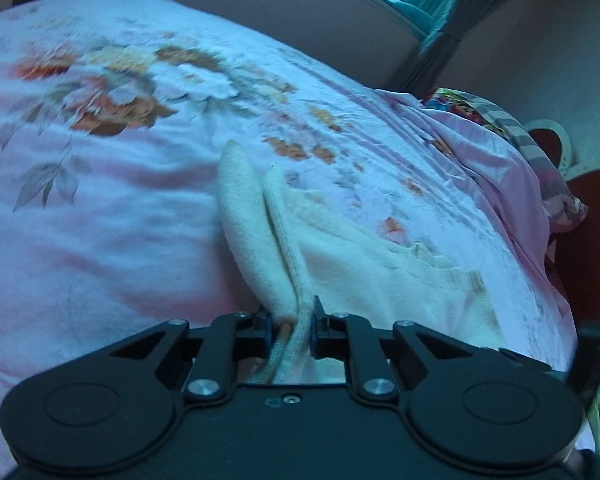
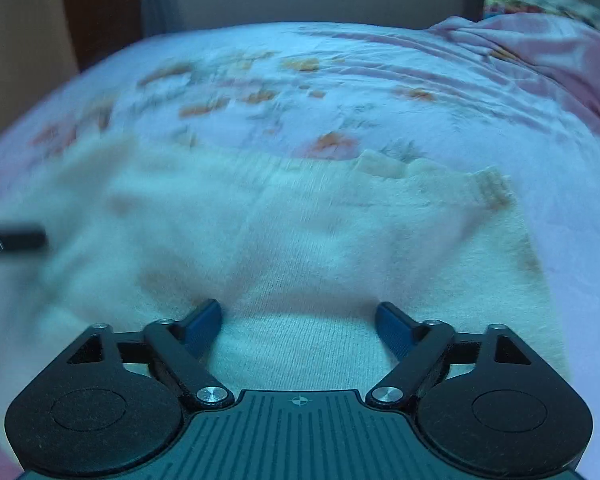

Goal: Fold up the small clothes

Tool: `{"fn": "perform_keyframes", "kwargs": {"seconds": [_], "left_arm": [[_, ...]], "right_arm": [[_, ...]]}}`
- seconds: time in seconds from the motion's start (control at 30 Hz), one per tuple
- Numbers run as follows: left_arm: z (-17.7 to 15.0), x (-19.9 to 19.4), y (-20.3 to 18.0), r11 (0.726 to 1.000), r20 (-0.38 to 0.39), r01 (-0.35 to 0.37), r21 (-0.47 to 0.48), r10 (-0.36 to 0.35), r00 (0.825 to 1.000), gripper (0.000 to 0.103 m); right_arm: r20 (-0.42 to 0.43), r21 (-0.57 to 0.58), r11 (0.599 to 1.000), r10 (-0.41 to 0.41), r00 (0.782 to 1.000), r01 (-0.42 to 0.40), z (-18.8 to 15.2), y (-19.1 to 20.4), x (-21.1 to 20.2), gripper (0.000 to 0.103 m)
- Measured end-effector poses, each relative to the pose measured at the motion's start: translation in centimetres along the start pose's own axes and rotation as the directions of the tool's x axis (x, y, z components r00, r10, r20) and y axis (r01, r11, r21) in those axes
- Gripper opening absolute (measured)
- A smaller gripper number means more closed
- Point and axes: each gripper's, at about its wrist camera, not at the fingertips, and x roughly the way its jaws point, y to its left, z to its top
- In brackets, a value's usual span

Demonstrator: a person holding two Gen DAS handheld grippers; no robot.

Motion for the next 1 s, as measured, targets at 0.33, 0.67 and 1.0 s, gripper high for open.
{"fn": "perform_keyframes", "kwargs": {"seconds": [0.33, 0.67, 1.0], "left_arm": [[-0.9, 0.6, -10.6, 0.971, -0.027, 0.166, 0.172, -0.164, 0.986, 0.013], [-6.6, 7.3, -18.3, 0.979, -0.179, 0.135, 0.153, -0.107, 0.978, 0.022], [-4.6, -0.1, -15.9, 0.977, -0.103, 0.135, 0.167, -0.119, 0.988, 0.033]], "right_arm": [[0.09, 0.215, 0.973, 0.06, 0.994, -0.078, 0.1, -5.9, -5.6, 0.089], [0.12, 0.328, 0.941, 0.042, 0.992, -0.08, -1.8, -14.2, -11.2, 0.086], [0.134, 0.413, 0.873, 0.222, 0.966, -0.258, -1.7, -13.9, -11.0, 0.086]]}}
